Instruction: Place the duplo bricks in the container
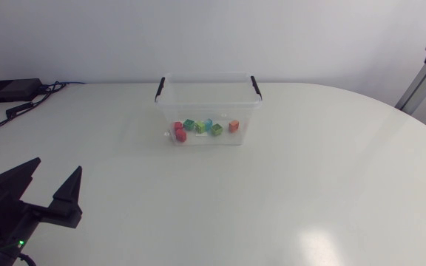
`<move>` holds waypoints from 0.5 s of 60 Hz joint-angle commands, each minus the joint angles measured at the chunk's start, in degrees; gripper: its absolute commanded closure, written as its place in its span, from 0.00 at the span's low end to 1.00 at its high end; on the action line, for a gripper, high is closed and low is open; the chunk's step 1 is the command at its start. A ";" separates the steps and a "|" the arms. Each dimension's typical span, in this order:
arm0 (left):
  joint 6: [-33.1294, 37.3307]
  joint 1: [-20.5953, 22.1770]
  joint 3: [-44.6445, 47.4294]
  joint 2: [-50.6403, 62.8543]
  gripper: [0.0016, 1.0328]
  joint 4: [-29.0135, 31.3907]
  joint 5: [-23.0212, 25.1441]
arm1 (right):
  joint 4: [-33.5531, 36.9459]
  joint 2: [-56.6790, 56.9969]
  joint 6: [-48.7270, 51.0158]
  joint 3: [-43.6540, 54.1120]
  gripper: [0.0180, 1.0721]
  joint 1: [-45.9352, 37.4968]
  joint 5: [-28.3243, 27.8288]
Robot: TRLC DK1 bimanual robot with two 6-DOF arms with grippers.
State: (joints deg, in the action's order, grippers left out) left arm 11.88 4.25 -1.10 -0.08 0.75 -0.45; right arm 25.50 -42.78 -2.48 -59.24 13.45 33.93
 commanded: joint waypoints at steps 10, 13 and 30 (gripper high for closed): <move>0.69 -0.03 1.02 -0.71 0.04 -0.31 -0.08 | -5.72 12.37 3.45 9.50 0.05 -0.09 -4.67; 0.69 0.06 1.02 -0.71 0.04 -0.31 -0.08 | -9.94 15.45 5.12 12.84 0.05 -0.18 -4.75; 0.69 0.06 1.02 -0.71 0.04 -0.31 -0.08 | -16.18 28.72 6.61 27.08 0.05 -2.03 -10.11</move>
State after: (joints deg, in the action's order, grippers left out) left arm 11.88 4.25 -1.10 -0.08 0.75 -0.45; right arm 10.85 -16.93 3.11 -35.88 12.49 24.58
